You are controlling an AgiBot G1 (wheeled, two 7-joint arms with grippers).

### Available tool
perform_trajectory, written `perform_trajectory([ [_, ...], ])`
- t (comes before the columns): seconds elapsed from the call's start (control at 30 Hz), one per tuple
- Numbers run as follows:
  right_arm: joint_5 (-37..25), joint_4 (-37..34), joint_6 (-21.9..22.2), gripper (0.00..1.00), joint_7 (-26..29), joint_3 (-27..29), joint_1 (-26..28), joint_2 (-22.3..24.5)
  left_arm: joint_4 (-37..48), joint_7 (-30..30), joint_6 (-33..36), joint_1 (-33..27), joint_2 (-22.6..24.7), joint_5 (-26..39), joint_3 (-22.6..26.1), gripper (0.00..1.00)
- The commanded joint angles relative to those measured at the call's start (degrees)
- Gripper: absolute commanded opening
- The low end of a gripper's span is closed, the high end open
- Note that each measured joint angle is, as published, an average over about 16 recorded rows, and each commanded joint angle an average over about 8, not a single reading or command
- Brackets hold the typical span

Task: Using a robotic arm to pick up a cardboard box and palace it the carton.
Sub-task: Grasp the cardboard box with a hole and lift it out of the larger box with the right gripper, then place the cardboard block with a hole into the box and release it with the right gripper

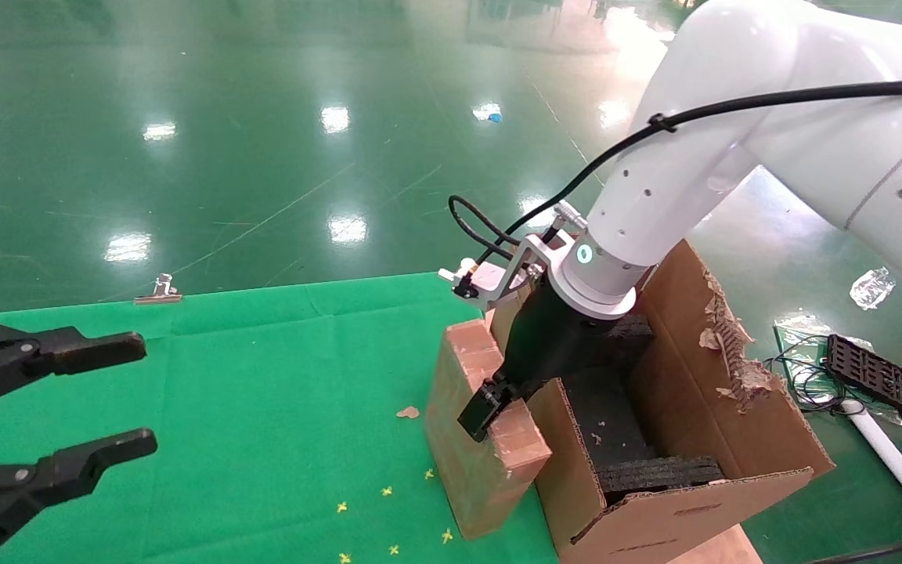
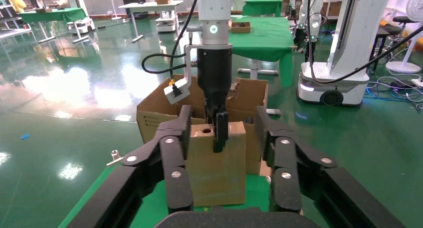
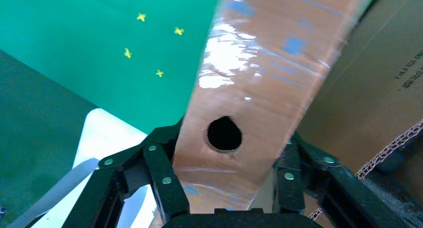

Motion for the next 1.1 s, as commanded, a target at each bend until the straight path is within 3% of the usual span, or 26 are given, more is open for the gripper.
perform_trajectory([
  [0.03, 0.24, 0.43, 0.22, 0.00, -0.49, 0.25, 0.14, 0.58, 0.00, 0.00, 0.00, 0.00, 0.00, -0.01, 0.01, 0.00],
  [0.4, 0.22, 3.81, 5.04, 0.00, -7.74, 7.26, 12.50, 11.50, 0.00, 0.02, -0.02, -0.01, -0.02, -0.03, 0.05, 0.00],
  [0.7, -7.52, 1.45, 2.73, 0.00, -7.29, 7.27, 21.95, 18.94, 0.00, 0.04, -0.04, -0.02, -0.03, -0.06, 0.08, 0.00],
  [0.77, -9.20, 0.97, 1.60, 0.00, -6.50, 6.65, 22.84, 20.48, 0.00, 0.04, -0.04, -0.02, -0.04, -0.06, 0.09, 0.13],
  [0.97, -12.58, -0.63, -1.46, 0.00, -4.30, 4.49, 22.77, 24.56, 0.00, 0.06, -0.05, -0.02, -0.05, -0.08, 0.11, 0.88],
  [1.0, -12.90, -0.93, -1.77, 0.00, -4.00, 4.11, 22.36, 25.10, 0.00, 0.06, -0.05, -0.02, -0.05, -0.08, 0.11, 0.97],
  [1.1, -13.55, -1.83, -2.05, 0.00, -3.23, 2.99, 20.53, 26.21, 0.00, 0.06, -0.05, -0.03, -0.05, -0.09, 0.13, 1.00],
])
